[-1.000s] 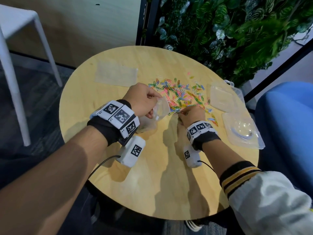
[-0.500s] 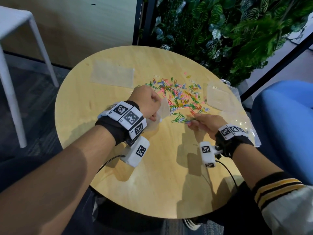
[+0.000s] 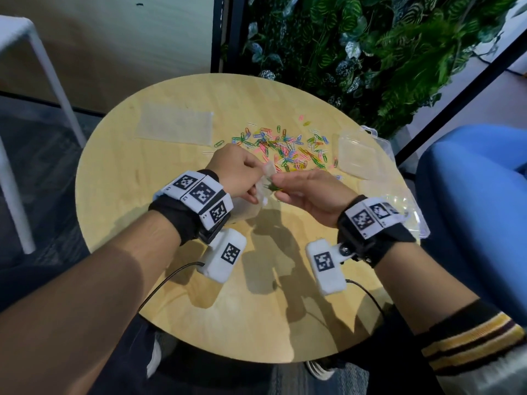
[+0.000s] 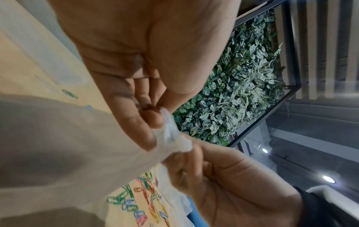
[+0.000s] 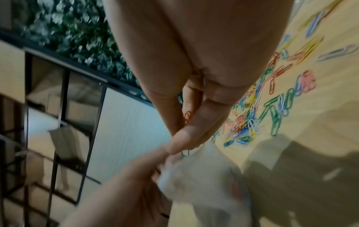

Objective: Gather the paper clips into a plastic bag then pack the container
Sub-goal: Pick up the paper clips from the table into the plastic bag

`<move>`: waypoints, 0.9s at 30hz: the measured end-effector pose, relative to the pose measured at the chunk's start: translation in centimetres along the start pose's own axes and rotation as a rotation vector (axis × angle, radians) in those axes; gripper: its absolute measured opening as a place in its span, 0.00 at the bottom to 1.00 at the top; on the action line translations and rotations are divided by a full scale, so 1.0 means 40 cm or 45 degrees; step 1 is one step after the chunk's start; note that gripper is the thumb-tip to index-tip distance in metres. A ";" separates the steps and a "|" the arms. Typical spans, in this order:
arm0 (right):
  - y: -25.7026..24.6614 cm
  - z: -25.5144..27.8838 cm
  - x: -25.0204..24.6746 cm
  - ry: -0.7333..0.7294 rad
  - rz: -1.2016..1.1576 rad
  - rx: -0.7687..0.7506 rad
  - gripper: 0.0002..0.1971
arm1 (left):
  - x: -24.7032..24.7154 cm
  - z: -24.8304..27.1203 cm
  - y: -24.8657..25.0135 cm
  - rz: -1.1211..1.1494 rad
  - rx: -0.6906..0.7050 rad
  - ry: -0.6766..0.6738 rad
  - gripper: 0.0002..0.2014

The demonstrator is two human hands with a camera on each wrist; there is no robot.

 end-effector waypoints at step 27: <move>-0.012 -0.005 -0.047 0.377 0.963 -0.438 0.09 | 0.015 -0.013 -0.028 0.066 0.011 -0.115 0.07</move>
Point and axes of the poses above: each hand's wrist, its own z-axis away from the middle knuckle, its own x-axis out of the palm, y = z × x, the point moved 1 cm from there along -z, towards the middle knuckle, and after that the axes turned 12 degrees about z, right-handed, at the moved point
